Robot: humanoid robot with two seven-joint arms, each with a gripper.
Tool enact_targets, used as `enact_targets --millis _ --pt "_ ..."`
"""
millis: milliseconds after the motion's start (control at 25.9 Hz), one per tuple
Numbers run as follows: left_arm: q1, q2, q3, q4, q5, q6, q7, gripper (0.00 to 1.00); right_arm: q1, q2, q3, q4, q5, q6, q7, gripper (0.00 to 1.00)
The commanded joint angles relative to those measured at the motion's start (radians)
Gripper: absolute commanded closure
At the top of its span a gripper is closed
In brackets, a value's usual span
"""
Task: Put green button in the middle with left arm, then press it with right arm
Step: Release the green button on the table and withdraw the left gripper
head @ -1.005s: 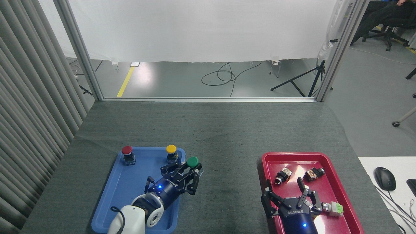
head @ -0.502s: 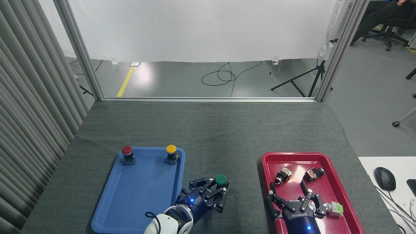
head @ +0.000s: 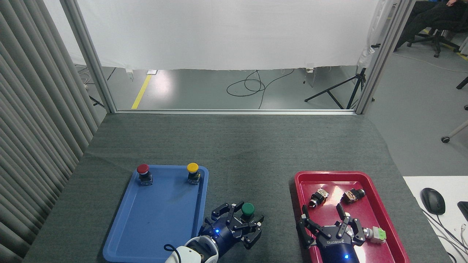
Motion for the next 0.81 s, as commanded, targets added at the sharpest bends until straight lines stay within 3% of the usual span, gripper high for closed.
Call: enact_targets --millis 0,77,232,348,502,580,618,773 --pt "0.049 0.008 0.004 -0.115 0.005 0.011 -0.008 0.0 0.0 -0.002 0.003 0.003 -0.01 0.004 -0.006 0.01" --pt "0.107 0.049 0.029 -0.24 0.006 0.066 -0.002 0.0 -0.002 0.003 0.002 0.003 -0.012 0.004 -0.004 0.01" --pt "0.199 0.124 0.107 -0.395 0.008 0.291 0.001 0.0 -0.008 0.038 0.005 0.015 -0.009 0.006 0.007 0.06" --pt "0.255 0.179 0.201 -0.468 0.017 0.351 0.001 0.0 -0.014 0.05 0.04 0.021 -0.004 0.004 0.007 0.24" --pt "0.344 0.241 0.342 -0.524 0.083 0.298 0.003 0.0 -0.057 0.07 0.099 0.066 0.0 -0.006 0.007 0.77" --pt "0.37 0.274 0.395 -0.535 0.091 0.287 0.003 0.0 -0.076 0.076 0.138 0.093 0.007 -0.006 0.007 0.94" --pt "0.38 0.285 0.409 -0.537 0.091 0.287 0.003 0.0 -0.083 0.079 0.155 0.099 0.017 -0.005 0.008 1.0" --pt "0.416 0.31 0.446 -0.54 0.091 0.287 0.026 0.0 -0.093 0.085 0.22 0.133 0.063 0.006 0.008 1.0"
